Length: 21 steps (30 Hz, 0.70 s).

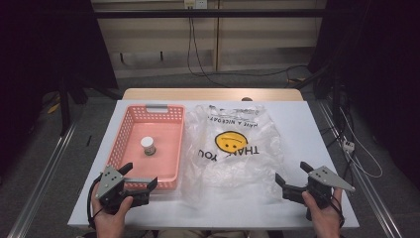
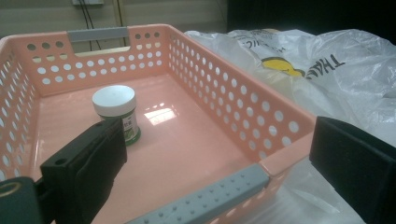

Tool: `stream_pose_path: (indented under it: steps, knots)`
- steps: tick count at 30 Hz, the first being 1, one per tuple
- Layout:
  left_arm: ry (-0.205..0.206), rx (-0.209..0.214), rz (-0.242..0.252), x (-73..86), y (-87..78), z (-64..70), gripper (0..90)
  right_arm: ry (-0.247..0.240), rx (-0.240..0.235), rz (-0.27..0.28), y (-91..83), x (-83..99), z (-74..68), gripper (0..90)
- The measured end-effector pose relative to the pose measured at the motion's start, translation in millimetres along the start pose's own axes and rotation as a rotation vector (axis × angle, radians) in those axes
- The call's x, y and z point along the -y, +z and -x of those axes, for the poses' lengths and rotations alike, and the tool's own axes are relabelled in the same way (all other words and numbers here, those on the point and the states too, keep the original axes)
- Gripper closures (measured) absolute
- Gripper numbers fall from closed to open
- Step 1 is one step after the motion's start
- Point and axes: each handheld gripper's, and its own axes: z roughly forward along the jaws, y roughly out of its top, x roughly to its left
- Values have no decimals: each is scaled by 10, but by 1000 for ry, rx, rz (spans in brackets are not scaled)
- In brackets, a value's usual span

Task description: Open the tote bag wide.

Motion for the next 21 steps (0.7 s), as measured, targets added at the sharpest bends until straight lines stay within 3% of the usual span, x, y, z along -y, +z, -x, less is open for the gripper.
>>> stream_pose_path:
  steps: [13, 19, 21]
  knots:
    - [13, -13, -10, -5, 16, -4, 40, -6, 10, 0, 0, 7, 7, 37]
    - [8, -7, -11, -2, 18, -4, 40, -23, -1, -4, 28, 2, -13, 34]
    - [6, -5, -9, -4, 29, -1, 40, -7, -10, -14, 44, -7, -26, 27]
